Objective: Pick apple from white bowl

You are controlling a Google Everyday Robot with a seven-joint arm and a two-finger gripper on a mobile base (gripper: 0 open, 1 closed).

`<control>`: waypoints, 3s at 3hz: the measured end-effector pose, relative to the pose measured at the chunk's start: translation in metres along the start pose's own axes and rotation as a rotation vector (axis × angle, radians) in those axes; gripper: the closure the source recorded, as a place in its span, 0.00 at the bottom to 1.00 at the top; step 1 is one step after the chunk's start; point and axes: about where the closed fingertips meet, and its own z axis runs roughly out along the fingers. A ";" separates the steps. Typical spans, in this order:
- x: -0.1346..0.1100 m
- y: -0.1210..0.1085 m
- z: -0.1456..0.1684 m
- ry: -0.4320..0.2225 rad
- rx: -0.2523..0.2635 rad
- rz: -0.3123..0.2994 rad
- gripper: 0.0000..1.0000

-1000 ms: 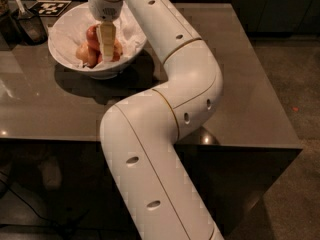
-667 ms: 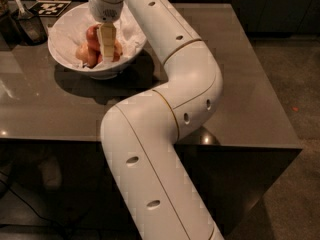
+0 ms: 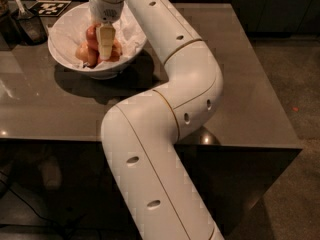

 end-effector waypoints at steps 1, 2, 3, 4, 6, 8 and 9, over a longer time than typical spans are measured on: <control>0.000 0.000 0.000 0.000 0.000 0.000 0.66; 0.000 0.000 0.000 0.000 0.000 0.000 0.89; -0.001 -0.001 -0.003 0.000 0.000 0.000 1.00; -0.002 -0.016 -0.013 -0.049 0.079 0.031 1.00; -0.017 -0.038 -0.064 -0.065 0.216 0.053 1.00; -0.056 -0.028 -0.100 -0.017 0.222 -0.022 1.00; -0.077 -0.024 -0.111 -0.017 0.247 -0.075 1.00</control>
Offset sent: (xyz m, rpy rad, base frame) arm 0.0000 0.0000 0.0000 0.0000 0.0000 0.0000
